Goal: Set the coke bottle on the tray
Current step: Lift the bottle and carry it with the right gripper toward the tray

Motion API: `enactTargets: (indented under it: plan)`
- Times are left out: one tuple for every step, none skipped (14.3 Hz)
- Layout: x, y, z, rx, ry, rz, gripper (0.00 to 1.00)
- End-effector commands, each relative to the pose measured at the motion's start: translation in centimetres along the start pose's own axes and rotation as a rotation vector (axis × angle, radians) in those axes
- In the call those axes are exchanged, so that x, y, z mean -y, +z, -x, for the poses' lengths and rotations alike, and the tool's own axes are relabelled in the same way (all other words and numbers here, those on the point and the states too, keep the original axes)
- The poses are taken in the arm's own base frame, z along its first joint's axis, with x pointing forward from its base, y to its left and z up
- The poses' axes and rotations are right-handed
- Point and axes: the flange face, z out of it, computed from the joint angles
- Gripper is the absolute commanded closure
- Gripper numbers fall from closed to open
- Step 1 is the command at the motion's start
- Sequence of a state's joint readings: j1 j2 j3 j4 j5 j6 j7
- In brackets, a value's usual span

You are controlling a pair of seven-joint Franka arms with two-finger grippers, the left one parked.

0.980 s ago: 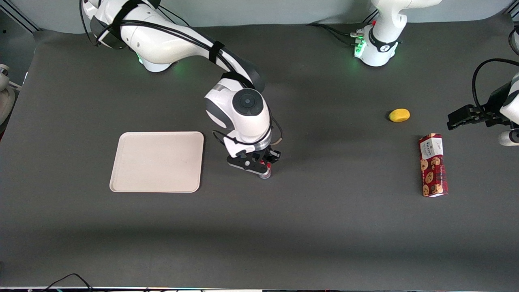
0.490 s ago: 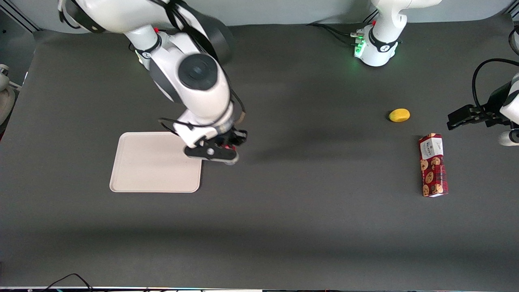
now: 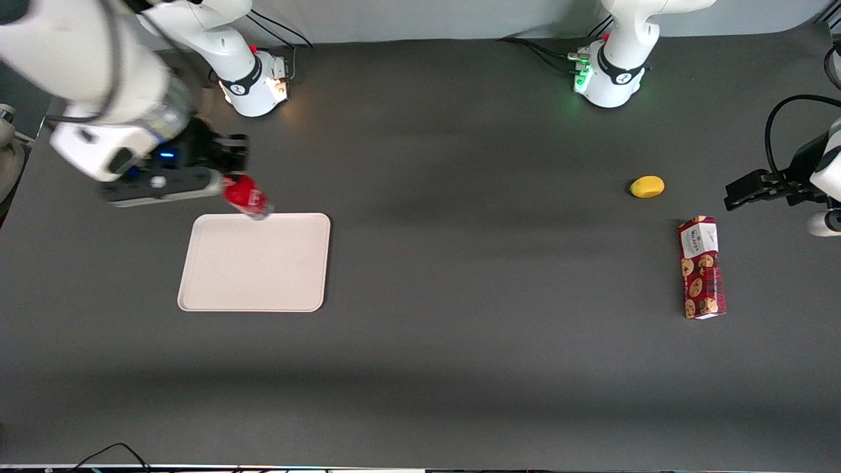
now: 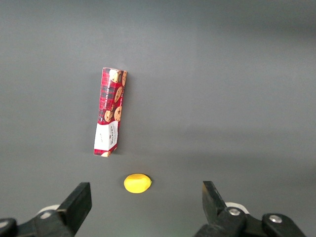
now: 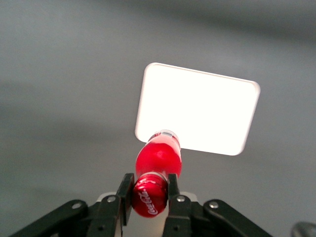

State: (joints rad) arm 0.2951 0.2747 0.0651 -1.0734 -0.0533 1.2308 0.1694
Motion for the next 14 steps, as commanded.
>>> enactTargets:
  plan:
    - [-6.4,2.9,-0.1,0.05,-0.107,-0.001,0.99]
    - [-8.7,4.0,-0.7,0.049,-0.143,-0.002,0.99]
    - [-10.8,5.5,-1.1,0.048,-0.161,-0.004,0.98]
    - [-12.3,7.5,-1.2,0.043,-0.166,-0.007,0.98]
    - [-12.8,9.8,-1.2,0.027,-0.17,-0.01,0.98]
    - [-14.0,12.2,-0.6,0.008,-0.169,-0.016,0.98]
    - [-15.2,15.0,0.1,-0.002,-0.166,-0.023,0.98]
    - [-16.1,17.5,0.9,-0.02,-0.174,-0.028,0.97]
    - [-17.6,19.9,1.5,-0.039,-0.182,-0.031,0.97]
    - [-18.9,22.1,2.0,-0.06,-0.194,-0.029,0.97]
    - [-20.2,24.0,2.2,-0.079,-0.206,-0.025,0.97]
    - [-21.3,25.9,2.7,-0.092,-0.205,-0.022,0.97]
    - [-21.8,27.9,3.3,-0.103,-0.197,-0.031,0.97]
    - [-21.7,29.8,3.9,-0.108,-0.183,-0.055,0.96]
